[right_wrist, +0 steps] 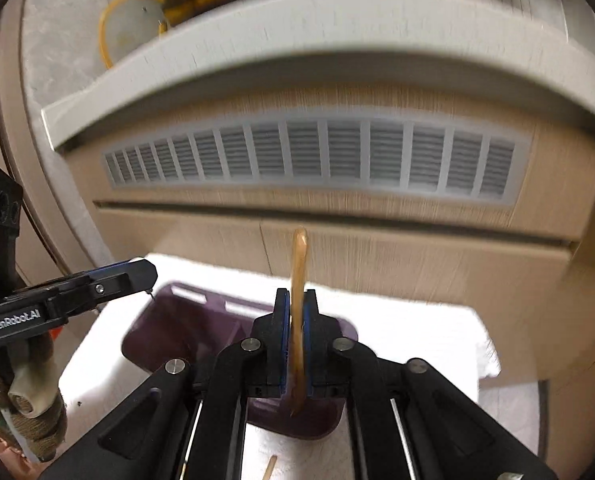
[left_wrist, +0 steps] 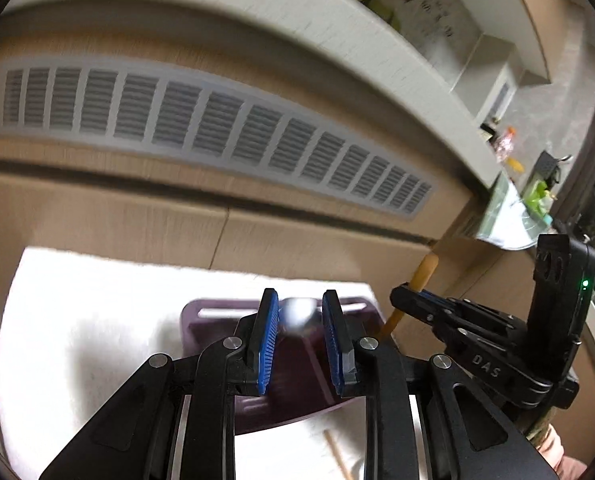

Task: Organize utensils
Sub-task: 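Carry both into the maroon caddy and open both tools to release them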

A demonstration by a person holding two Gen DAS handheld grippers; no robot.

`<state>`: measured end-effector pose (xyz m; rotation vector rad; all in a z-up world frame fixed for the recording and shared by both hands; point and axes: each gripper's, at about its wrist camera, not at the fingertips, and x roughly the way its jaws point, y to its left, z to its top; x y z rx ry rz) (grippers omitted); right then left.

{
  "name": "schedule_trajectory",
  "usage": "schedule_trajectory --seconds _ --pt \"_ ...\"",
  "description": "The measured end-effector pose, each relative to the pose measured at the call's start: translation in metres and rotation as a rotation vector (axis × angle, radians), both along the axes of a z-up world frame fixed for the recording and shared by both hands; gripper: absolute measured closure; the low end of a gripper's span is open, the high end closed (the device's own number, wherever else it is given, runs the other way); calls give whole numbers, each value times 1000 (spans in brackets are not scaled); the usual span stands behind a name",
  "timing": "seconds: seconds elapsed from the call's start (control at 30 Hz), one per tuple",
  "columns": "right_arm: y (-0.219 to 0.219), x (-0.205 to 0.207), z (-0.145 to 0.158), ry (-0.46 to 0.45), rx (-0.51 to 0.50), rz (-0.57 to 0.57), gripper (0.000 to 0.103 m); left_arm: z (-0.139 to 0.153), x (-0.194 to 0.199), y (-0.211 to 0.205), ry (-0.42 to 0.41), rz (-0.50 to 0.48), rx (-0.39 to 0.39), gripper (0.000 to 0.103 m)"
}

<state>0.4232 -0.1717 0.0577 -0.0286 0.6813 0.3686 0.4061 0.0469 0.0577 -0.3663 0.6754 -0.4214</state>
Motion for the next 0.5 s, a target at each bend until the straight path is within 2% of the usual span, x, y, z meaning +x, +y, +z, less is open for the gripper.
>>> schedule_trajectory --seconds 0.07,0.13,0.23,0.3,0.37,0.43,0.5 --pt "0 -2 -5 4 -24 -12 74 -5 -6 2 3 11 4 74" --pt "-1 -12 -5 -21 -59 -29 65 -3 -14 4 -10 22 12 60" --pt "-6 -31 -2 -44 -92 -41 65 4 -34 6 -40 36 51 58" --pt "-10 -49 -2 -48 -113 -52 57 4 -47 7 -40 41 79 53" --pt "-13 -68 -6 -48 -149 -58 29 0 -63 7 -37 51 112 48" --pt "-14 -91 -17 -49 -194 -52 23 -8 -81 6 -24 56 144 40" --pt "-10 -107 -29 -31 -241 -41 23 -21 -99 3 7 58 177 35"
